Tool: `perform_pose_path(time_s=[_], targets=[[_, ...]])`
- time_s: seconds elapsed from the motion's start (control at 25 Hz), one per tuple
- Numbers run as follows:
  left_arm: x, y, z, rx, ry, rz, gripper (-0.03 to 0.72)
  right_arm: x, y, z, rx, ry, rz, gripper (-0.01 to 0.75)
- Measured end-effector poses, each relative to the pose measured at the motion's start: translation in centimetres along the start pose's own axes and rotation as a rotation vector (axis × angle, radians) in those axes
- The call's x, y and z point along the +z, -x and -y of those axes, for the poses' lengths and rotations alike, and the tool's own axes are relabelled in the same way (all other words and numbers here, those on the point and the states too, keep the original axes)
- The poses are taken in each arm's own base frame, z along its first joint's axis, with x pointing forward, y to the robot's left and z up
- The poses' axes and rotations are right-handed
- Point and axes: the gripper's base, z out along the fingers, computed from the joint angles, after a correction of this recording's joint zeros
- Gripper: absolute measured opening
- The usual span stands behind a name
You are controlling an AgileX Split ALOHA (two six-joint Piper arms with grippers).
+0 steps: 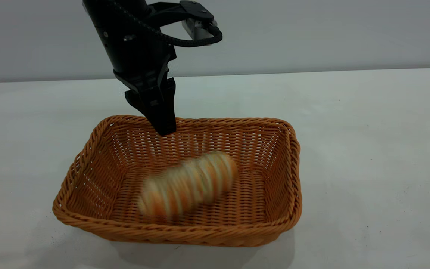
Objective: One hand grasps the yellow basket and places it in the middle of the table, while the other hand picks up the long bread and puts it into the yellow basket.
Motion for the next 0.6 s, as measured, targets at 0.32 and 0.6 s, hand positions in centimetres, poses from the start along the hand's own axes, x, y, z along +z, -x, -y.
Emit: perform_pose_path(time_s=[0.32,0.6], targets=[[-3.5,0.3,0.1,-0.065,0.11,0.065,0.433,0.0,0.0,0.0,0.0,0.0,0.0,0.369],[-15.9,-0.4,3.4,-0.134,0.357,0.344,0.406,0.0,0.0,0.0,0.0,0.0,0.0,0.368]])
